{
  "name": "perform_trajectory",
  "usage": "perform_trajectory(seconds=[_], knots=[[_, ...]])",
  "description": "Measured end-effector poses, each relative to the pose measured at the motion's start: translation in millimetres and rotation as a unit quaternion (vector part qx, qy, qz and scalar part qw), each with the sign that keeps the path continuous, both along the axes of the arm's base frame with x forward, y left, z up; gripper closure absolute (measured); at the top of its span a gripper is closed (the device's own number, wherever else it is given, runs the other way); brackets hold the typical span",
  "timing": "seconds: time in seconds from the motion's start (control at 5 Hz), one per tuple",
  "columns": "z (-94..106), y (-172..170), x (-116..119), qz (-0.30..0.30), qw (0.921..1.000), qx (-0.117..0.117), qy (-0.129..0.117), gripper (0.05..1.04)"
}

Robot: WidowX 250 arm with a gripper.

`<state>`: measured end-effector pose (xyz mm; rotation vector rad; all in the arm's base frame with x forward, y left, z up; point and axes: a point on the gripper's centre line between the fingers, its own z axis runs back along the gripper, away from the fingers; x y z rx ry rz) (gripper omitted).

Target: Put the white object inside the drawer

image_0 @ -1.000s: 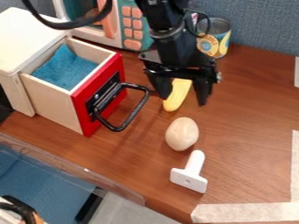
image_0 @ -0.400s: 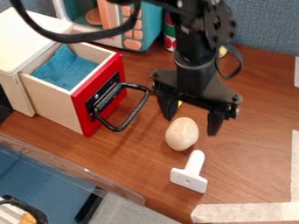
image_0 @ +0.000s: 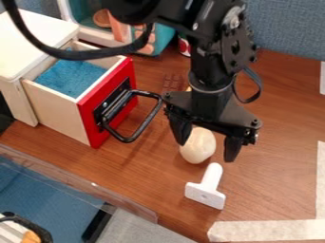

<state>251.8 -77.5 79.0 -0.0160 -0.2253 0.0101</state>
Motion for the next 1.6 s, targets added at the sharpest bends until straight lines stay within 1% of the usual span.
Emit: perform_trajectory(seconds=[0.2,0.6,1.0,1.4,1.6], knots=[[-9.6,1,-6,0.002,0.9998,-0.017,0.007,0.084],[-25.0,1,-13,0.004,0.9995,-0.026,0.015,0.084],[-38.1,-4,-16,0.002,0.9994,-0.028,0.021,0.084],[-43.6,-5,-14,0.012,0.9992,-0.032,0.022,0.084],[-43.9,-7,-9,0.015,0.9992,-0.033,0.017,0.084]])
